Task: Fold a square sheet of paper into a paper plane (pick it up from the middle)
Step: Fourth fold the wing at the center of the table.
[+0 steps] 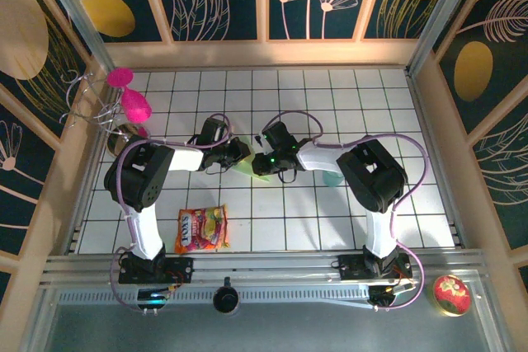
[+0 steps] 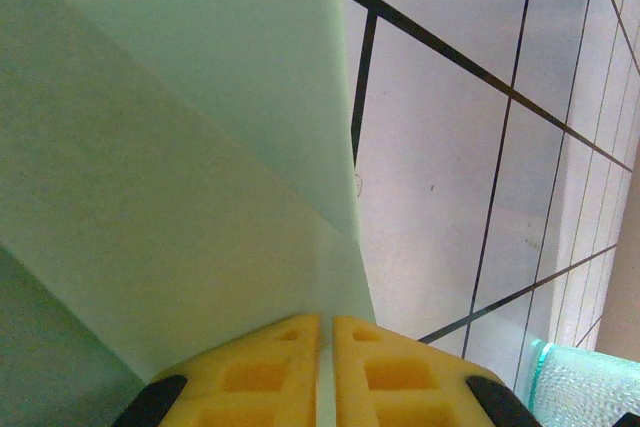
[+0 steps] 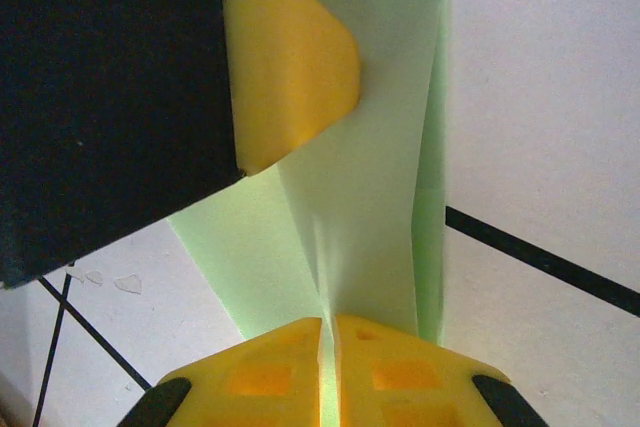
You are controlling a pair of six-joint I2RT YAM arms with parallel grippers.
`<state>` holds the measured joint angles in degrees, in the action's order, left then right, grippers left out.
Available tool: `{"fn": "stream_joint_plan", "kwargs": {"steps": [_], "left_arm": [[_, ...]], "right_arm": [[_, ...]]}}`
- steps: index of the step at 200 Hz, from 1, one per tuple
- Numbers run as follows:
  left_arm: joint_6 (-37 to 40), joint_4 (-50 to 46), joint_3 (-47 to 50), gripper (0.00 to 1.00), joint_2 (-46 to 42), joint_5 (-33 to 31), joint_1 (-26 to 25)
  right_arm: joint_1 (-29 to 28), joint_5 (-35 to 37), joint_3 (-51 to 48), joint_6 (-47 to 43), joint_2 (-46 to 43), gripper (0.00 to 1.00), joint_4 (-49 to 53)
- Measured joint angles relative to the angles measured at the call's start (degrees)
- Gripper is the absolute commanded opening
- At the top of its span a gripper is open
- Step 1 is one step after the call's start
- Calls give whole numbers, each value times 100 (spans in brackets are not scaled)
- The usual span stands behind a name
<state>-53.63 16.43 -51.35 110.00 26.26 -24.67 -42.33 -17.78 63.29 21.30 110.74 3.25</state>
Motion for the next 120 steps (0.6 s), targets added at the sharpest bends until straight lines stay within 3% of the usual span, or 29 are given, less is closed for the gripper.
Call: {"fn": "stream_joint_plan", "kwargs": {"steps": [120], "left_arm": [[63, -240, -96, 10, 0, -144, -11]], "right_arm": [[44, -70, -210, -136, -57, 10, -87]]}}
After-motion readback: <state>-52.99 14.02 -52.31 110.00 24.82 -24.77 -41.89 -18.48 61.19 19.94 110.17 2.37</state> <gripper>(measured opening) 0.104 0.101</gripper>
